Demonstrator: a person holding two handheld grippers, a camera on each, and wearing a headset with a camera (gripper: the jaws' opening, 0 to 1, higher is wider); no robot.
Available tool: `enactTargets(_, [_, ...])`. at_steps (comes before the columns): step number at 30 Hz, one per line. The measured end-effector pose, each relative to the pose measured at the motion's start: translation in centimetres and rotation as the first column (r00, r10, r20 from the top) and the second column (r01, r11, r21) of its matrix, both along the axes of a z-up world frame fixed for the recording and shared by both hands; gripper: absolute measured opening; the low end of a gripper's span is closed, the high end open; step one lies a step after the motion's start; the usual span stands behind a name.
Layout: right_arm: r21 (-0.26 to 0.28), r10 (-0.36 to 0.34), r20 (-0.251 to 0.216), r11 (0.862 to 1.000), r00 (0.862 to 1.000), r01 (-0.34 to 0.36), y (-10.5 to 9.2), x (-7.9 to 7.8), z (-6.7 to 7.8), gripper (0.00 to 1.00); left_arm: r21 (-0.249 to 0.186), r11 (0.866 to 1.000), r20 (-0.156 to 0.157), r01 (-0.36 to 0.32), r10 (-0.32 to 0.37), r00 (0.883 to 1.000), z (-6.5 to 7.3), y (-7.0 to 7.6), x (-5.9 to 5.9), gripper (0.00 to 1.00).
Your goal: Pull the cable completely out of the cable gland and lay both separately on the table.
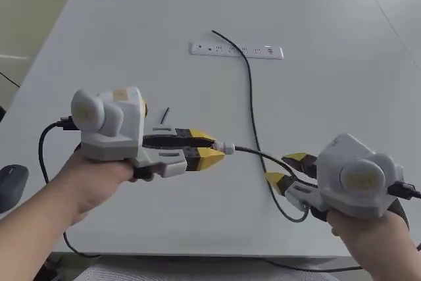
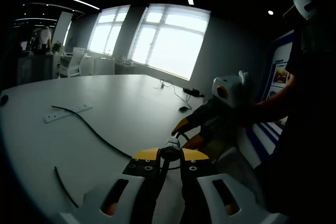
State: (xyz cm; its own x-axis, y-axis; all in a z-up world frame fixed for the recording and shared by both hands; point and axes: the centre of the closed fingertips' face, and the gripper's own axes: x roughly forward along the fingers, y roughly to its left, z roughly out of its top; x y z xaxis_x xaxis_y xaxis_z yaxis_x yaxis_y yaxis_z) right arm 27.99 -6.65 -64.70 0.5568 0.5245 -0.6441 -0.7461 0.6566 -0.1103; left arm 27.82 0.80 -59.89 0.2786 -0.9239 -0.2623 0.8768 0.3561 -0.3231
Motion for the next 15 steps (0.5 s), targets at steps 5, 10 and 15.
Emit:
enactTargets(5, [-0.042,0.083,0.075,0.996,0.994,-0.08,2.3,0.1,2.3,0.21,0.008,1.0,0.002,0.004,-0.004,1.0,-0.1,0.1,0.0,0.15])
enactTargets(10, [-0.096,0.182,0.12,0.98,0.976,-0.171,4.4,0.3,3.5,0.14,0.017,1.0,0.004,0.009,-0.009,1.0,-0.2,-0.1,0.0,0.15])
enactTargets(15, [-0.12,0.208,0.142,0.974,0.968,-0.192,5.6,0.5,3.7,0.11,0.029,1.0,0.017,0.01,-0.011,1.0,-0.3,-0.2,0.0,0.15])
